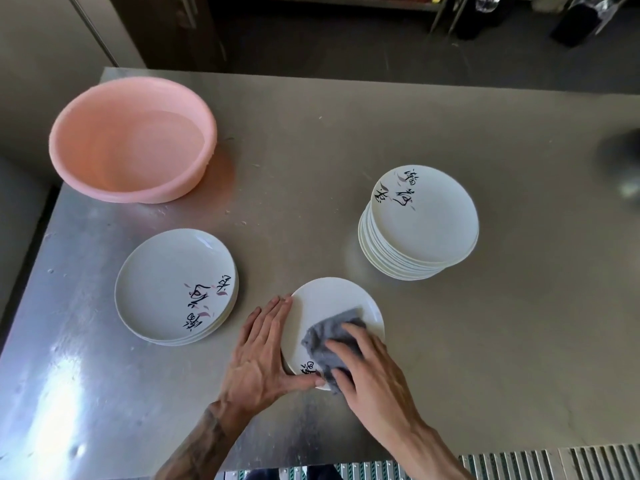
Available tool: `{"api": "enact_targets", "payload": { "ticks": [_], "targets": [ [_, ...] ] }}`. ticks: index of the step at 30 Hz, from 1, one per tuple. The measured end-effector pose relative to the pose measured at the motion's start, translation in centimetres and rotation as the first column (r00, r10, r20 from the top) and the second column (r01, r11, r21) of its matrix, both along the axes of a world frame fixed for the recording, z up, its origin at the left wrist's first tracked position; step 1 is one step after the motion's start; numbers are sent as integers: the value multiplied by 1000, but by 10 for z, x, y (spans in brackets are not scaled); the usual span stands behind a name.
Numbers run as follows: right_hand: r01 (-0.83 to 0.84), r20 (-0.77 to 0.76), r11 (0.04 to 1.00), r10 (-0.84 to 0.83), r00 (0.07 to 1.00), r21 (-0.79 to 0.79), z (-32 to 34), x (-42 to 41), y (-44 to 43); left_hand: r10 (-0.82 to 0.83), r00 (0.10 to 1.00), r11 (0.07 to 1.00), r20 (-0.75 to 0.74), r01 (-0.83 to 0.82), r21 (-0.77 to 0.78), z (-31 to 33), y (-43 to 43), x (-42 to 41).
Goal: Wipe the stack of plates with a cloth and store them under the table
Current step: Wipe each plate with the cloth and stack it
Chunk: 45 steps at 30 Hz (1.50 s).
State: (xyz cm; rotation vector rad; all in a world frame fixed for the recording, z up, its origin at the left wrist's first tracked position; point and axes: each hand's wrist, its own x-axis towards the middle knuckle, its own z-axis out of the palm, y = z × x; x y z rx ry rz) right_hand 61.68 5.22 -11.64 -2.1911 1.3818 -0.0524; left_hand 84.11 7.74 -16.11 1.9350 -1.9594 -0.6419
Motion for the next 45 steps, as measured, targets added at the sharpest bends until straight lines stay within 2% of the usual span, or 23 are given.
{"api": "enact_targets", "payload": {
  "ticks": [3, 8, 10, 15, 17, 21, 24, 27, 31, 35, 40, 43, 45],
  "targets": [
    [65, 32, 998, -64, 997, -16, -4, 22, -21, 5, 1000, 1000, -5, -5, 2, 0, 0, -1],
    [-161, 72, 987, 160, 984, -3, -14, 39, -27, 2, 1000, 999, -8, -3, -51, 2, 0, -1],
    [-176, 74, 984, 177, 981, -28, -13, 31, -34, 2, 1000, 999, 0, -2, -47, 2, -1, -1],
    [30, -49, 990, -37, 998, -138, -3, 0, -46, 13, 1000, 1000, -5, -13, -18, 0, -1, 0],
    [45, -48, 986, -53, 997, -161, -1, -12, -22, 9, 1000, 1000, -8, -9, -15, -1, 0, 0],
    [-11, -10, 983, 10, 1000, -184, -2, -22, 17, -11, 1000, 1000, 0, 11, -11, -4, 0, 1],
    [117, 20, 971, -116, 993, -206, -5, -24, 12, -18, 1000, 1000, 6, 18, -5, -4, 0, 2],
    [257, 113, 945, -239, 965, -201, -9, -23, 10, -74, 997, 997, 38, 74, -9, -4, 1, 5],
    [331, 180, 920, -296, 938, -209, -13, -15, 14, -163, 980, 983, 116, 171, -67, 0, 2, 5],
    [336, 241, 923, -288, 927, -189, -8, -15, 13, -223, 955, 952, 194, 256, -166, 1, 5, 3],
    [445, 423, 879, -343, 838, -169, 21, -14, 2, -212, 948, 937, 237, 266, -228, 8, 6, -1],
    [579, 549, 804, -426, 719, -134, 40, -8, -11, -157, 972, 947, 177, 199, -250, 23, 2, -1],
    [626, 613, 771, -439, 657, -118, 49, -3, -19, -115, 990, 946, 81, 134, -296, 35, 0, 0]
  ]
}}
